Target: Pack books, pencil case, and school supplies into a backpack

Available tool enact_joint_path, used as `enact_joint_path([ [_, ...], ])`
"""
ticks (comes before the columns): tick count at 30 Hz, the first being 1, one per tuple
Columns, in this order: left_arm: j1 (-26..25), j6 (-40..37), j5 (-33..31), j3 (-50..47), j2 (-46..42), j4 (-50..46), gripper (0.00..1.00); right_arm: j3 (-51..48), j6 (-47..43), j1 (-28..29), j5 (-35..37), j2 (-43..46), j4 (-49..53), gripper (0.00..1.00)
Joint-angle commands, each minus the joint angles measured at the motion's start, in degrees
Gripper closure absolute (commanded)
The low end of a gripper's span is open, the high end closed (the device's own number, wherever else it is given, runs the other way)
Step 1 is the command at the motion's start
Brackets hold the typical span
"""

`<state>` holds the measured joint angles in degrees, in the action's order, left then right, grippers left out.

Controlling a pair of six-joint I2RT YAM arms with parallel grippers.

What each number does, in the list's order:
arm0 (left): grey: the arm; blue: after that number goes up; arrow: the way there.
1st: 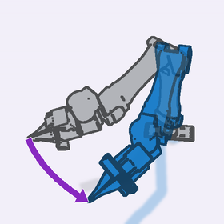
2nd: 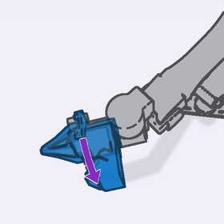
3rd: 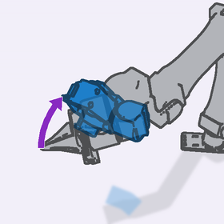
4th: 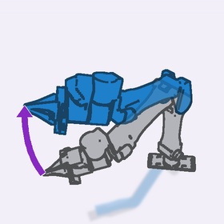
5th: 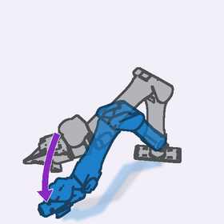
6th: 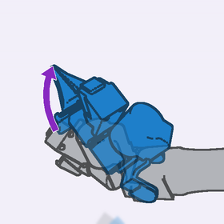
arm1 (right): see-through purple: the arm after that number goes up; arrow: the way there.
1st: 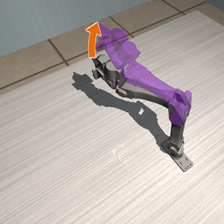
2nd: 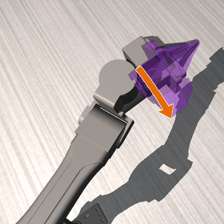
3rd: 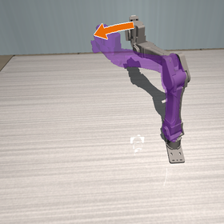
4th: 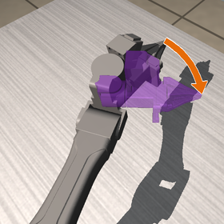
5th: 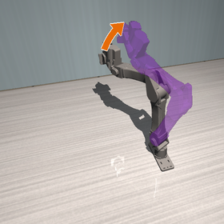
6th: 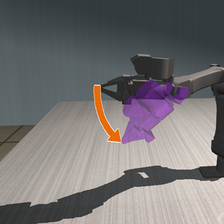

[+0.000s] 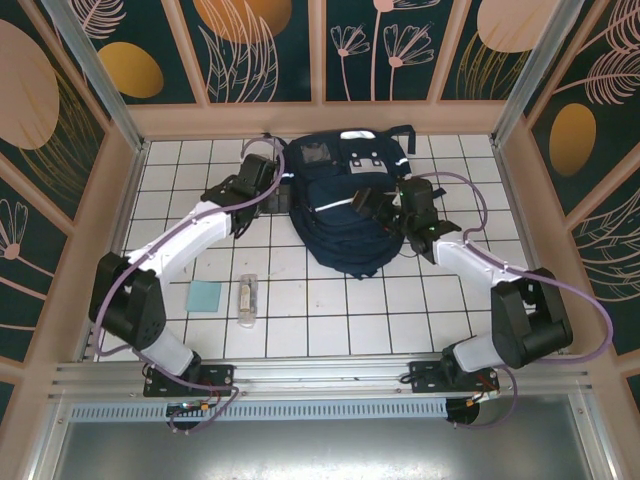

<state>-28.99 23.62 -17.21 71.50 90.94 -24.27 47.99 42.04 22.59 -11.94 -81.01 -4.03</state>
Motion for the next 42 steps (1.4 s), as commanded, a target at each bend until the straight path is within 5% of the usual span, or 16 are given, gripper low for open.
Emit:
enact_joint_path([
  [1,-0.05,6.47,-0.37,-5.45,-2.55,-2.63,0.01,2.72,-0.74,-0.33,3.49,3.41,2.60,0.01],
  [19,-0.19,17.08,17.65,-34.26,-12.31,-0.92,0.02,-0.84,1.92,3.28,9.46,4.13,1.97,0.01],
  [29,-0.19,17.19,20.66,-38.19,-10.10,4.93,0.37,0.22,2.45,4.88,10.10,2.09,2.00,0.01],
  [33,-0.32,15.99,19.52,-37.12,-8.49,4.44,0.38,0.52,2.15,4.96,10.53,2.09,2.01,0.01],
  [37,-0.27,15.95,19.06,-35.53,-7.77,4.29,0.54,0.44,1.56,5.30,10.55,2.35,1.62,0.02],
  [42,-0.31,19.06,19.61,-31.94,-8.96,6.51,0.58,0.76,-2.13,6.88,5.55,1.34,-0.97,0.07],
])
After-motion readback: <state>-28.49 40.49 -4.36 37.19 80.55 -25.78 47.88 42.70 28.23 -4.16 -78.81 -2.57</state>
